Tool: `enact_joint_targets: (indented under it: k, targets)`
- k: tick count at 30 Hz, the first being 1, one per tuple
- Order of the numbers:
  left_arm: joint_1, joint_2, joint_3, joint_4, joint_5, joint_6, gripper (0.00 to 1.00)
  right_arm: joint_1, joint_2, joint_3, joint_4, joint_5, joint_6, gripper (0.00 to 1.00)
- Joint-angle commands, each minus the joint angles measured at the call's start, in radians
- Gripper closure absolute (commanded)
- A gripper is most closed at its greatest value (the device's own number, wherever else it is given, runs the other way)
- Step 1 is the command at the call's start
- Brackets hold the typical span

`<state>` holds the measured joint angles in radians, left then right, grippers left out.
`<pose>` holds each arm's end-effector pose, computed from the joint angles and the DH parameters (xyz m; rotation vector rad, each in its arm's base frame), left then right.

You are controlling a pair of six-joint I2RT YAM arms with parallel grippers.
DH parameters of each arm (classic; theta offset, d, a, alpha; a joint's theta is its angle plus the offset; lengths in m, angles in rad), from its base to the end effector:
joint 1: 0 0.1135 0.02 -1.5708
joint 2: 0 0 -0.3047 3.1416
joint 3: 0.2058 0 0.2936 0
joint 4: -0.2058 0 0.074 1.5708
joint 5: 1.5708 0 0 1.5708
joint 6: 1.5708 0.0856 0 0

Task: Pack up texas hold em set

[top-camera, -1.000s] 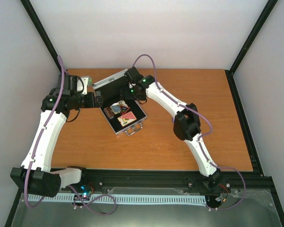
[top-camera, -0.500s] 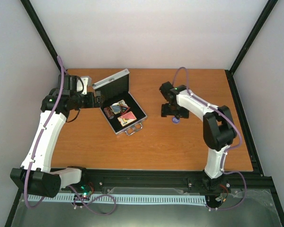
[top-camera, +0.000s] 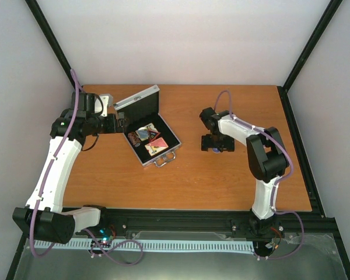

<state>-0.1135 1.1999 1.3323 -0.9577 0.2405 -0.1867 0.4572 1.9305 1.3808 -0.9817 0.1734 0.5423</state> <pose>0.2889 -0.0535 0.3794 0.0256 2.4082 -0.4281 0.3743 0.1677 0.1415 0.1335 3.0144 -0.2017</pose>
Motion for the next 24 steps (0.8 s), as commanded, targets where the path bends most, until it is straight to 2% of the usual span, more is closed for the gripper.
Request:
enact_joint_targets:
  k: [1, 19, 24]
  targets:
    - [-0.002, -0.013, 0.01, 0.005, 0.003, -0.004, 0.0, -0.014, 0.051, 0.007, 0.046, -0.03, -0.049, 0.01]
    - [-0.002, -0.009, 0.004, 0.004, -0.02, 0.001, 0.0, -0.072, 0.11, 0.011, 0.099, -0.061, -0.117, 0.1]
    - [-0.002, -0.005, 0.002, 0.005, -0.022, 0.001, 0.0, -0.078, 0.116, -0.008, 0.11, -0.074, -0.127, 0.18]
